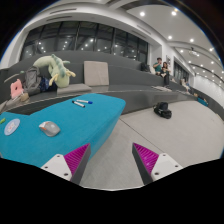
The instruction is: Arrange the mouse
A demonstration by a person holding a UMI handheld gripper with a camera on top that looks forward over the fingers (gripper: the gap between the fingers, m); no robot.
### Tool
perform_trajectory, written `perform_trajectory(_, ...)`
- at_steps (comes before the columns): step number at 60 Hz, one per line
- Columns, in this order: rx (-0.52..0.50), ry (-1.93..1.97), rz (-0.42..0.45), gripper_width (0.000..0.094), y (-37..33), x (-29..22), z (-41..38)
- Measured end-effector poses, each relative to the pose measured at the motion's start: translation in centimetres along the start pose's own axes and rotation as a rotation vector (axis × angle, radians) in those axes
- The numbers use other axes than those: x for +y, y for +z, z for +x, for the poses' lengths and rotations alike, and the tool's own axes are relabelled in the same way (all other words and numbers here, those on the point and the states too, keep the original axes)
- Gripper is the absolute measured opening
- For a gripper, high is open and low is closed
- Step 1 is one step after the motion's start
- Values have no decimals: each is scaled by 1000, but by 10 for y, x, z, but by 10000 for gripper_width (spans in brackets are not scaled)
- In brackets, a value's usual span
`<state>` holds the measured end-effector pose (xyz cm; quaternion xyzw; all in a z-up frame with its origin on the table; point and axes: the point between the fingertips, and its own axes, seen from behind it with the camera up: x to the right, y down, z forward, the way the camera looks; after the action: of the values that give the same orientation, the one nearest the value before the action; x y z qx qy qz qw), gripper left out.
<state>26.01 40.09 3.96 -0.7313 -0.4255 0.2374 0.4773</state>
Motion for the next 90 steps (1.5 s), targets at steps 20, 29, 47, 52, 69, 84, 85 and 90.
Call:
perform_trajectory(20,-99,-53,18,858,6,-8,-28)
perform_trajectory(29,-221,-119,36,858,2,-9,-77)
perform_trajectory(47,-522,-199,52,857,-39,14,-178)
perform_trajectory(52,-558,-213,63,855,-44,18,-194)
perform_trajectory(69,-531,-234,106,856,1,4,-227)
perform_trajectory(84,-501,-253,59,855,72,-5,-262)
perform_trajectory(85,-502,-252,54,853,76,-4,-265)
perform_trajectory(90,-489,-253,15,857,96,-4,-274)
